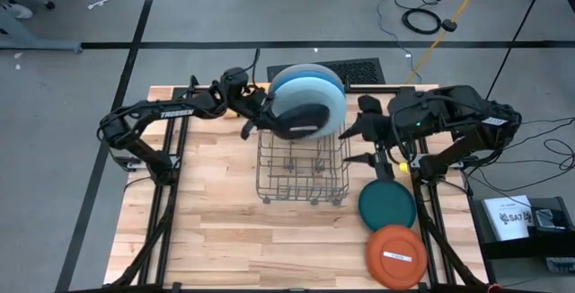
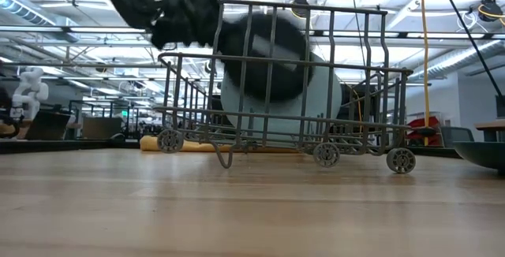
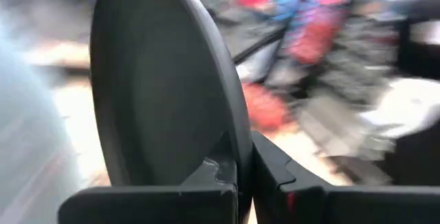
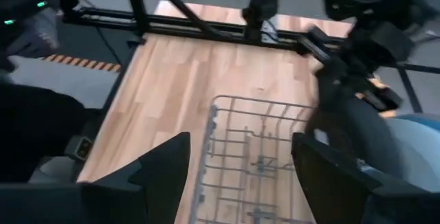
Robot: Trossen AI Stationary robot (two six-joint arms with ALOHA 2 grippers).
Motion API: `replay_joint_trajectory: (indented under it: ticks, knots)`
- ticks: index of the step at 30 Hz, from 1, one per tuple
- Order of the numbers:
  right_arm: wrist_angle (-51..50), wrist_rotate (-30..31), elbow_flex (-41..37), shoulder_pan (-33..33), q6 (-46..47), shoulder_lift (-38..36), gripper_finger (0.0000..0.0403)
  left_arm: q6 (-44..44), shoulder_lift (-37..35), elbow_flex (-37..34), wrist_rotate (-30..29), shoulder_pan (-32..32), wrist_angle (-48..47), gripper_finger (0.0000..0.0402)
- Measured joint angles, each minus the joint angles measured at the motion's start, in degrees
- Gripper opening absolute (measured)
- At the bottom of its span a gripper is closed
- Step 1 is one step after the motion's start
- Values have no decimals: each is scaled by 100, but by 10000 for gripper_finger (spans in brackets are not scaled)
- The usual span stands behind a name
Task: Sort dishes
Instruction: Put the black plate into the dish rack
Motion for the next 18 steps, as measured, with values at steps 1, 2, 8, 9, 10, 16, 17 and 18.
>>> replay_joint_trajectory:
  ticks: [1,2,8,9,10,16,17,18]
  knots:
    - [-6,28,0,-2,7,-19,247,-125,45,74,327,-4,185,9]
    - [-13,26,0,-1,6,-24,247,-219,98,132,662,-5,284,9]
    - [-23,60,-2,61,135,-51,247,-643,492,640,1648,27,292,9]
    - [-27,59,-2,61,145,-50,247,-720,554,707,1766,40,312,9]
    - [-27,63,-2,55,169,-32,247,-763,636,748,1894,68,300,9]
    - [-29,63,-2,54,328,18,247,-1098,1130,923,2064,328,277,9]
    - [-27,63,-2,55,360,25,247,-1156,1193,933,2052,364,293,9]
    - [-29,59,-2,53,389,37,247,-1164,1264,932,2002,404,278,9]
